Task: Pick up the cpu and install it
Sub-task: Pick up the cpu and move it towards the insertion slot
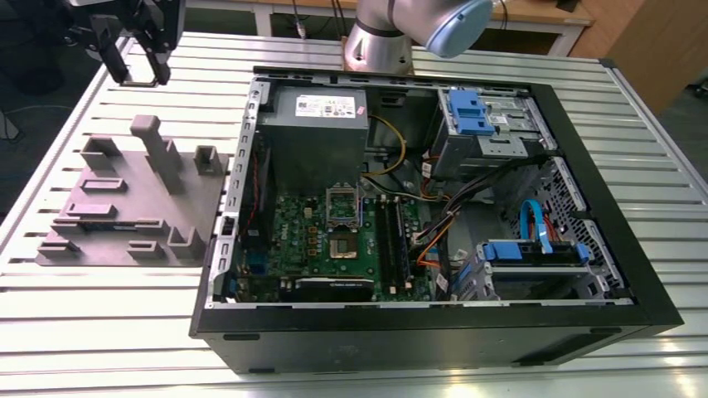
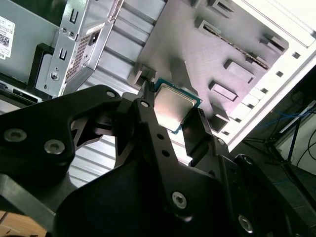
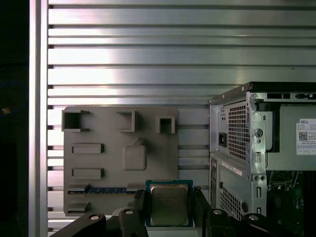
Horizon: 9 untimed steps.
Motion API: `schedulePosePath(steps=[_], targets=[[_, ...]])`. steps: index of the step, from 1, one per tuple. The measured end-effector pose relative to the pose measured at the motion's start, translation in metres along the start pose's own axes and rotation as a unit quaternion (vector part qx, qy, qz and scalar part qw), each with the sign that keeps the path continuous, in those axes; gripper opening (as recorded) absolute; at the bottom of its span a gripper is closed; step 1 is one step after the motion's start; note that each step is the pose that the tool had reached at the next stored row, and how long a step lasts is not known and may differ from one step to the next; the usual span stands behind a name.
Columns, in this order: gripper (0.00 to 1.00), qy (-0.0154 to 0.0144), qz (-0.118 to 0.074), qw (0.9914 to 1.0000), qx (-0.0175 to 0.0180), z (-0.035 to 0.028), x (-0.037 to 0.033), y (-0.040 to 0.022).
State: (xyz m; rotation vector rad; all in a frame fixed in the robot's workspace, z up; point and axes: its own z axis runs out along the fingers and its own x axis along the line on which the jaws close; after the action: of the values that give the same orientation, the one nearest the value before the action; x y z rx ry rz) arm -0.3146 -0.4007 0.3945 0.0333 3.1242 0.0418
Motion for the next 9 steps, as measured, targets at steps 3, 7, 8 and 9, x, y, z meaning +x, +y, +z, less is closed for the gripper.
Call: schedulePosePath(steps=[3, 7, 8, 9], targets=[[0.47, 0.0000, 0.000, 1.00000, 0.0000, 0.0000, -0.0012, 0.0000], [0.47, 0.0000, 0.000, 1.00000, 0.0000, 0.0000, -0.0028, 0.0001], [0.47, 0.0000, 0.000, 1.00000, 0.0000, 0.0000, -0.0031, 0.0001], [0.47, 0.0000, 0.000, 1.00000, 0.0000, 0.0000, -0.0034, 0.0001]])
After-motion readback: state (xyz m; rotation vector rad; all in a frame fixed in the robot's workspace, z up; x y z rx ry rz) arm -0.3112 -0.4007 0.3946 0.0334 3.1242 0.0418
